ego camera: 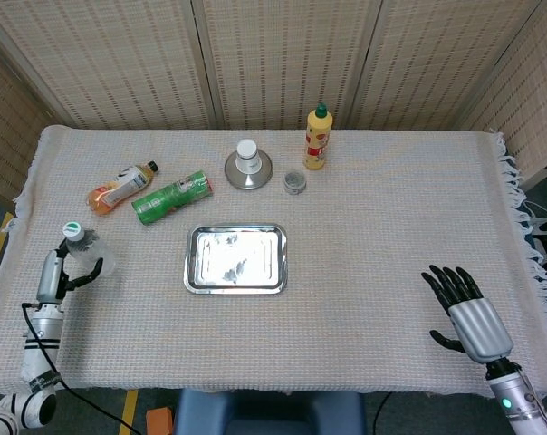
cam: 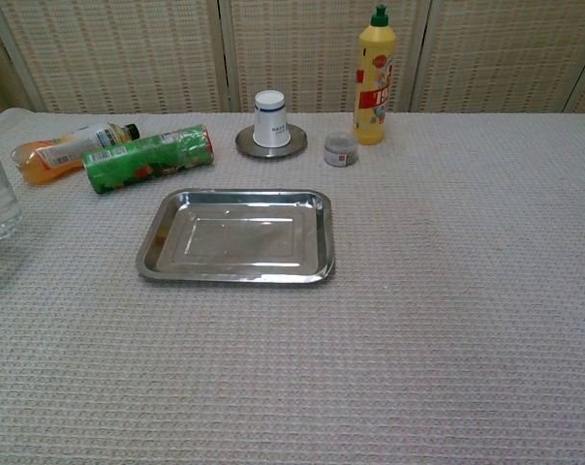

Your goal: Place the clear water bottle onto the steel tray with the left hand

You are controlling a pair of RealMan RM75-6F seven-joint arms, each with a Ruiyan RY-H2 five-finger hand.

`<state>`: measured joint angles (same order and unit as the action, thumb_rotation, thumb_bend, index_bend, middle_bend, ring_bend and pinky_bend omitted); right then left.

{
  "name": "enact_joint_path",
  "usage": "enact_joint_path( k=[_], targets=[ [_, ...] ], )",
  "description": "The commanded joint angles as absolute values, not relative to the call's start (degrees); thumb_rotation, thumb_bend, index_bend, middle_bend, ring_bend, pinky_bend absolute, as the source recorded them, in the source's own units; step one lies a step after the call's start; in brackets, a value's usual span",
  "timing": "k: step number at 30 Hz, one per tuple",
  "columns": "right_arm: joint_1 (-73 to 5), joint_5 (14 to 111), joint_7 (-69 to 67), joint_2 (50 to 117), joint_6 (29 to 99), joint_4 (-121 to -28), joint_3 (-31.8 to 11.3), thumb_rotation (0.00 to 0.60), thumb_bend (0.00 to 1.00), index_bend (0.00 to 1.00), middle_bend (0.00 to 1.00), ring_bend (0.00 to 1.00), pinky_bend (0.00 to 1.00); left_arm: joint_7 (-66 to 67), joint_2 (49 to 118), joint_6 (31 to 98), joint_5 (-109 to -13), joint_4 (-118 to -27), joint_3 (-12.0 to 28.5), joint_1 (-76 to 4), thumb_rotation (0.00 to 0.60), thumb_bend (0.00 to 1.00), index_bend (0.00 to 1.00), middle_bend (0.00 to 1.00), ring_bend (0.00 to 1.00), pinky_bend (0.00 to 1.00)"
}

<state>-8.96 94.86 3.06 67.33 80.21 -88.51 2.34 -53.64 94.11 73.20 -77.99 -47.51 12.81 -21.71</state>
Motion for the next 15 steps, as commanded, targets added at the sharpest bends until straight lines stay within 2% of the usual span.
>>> enact_joint_path(
  k=[1,4,6,8,11,13,15],
  targets=[
    [-8.8,95.3,2.9,67.2,80.6,-88.6,2.5,0.600,0.08,0.00,0.00,0.00,0.00,-54.5,97.8,75.3,-73.9,-37.2,18.5,-22.8,0.600,0.52,0.43,0.39,0.25,0.36],
    [-8.7,95.9,2.9,67.2,81.0,-88.6,2.8,0.600,0.08,0.00,0.00,0.00,0.00,-61.5,97.2,73.8,-74.3,-38.3,18.2,-22.5,0.600,0.52,0.41,0.36,0.22,0.35],
    [-8.7,96.1,3.0,67.2,81.0,-88.6,2.9,0.600,0.08,0.00,0.00,0.00,0.00,-65.4,95.8,74.7,-76.8,-42.8,16.2,-21.6,0.600,0.52,0.40,0.35,0.21,0.34],
    [-8.7,96.1,3.2,67.3,80.8,-88.6,3.0,0.600,0.08,0.00,0.00,0.00,0.00,-67.2,93.8,77.9,-81.8,-49.6,12.4,-20.3,0.600,0.52,0.39,0.35,0.21,0.34],
    [-8.9,95.7,3.4,67.5,80.2,-88.6,2.9,0.600,0.08,0.00,0.00,0.00,0.00,-65.1,91.6,81.7,-88.5,-58.5,7.8,-19.8,0.600,0.53,0.39,0.34,0.21,0.34],
    [-9.0,95.5,3.5,67.4,79.8,-88.6,2.9,0.600,0.08,0.00,0.00,0.00,0.00,-62.8,91.0,82.3,-90.8,-62.5,6.3,-20.3,0.600,0.53,0.38,0.34,0.21,0.34],
    [-9.0,95.4,3.5,67.3,79.8,-88.7,2.9,0.600,0.08,0.00,0.00,0.00,0.00,-60.1,91.0,82.0,-91.0,-63.6,6.5,-21.0,0.600,0.53,0.38,0.34,0.20,0.34]
  ],
)
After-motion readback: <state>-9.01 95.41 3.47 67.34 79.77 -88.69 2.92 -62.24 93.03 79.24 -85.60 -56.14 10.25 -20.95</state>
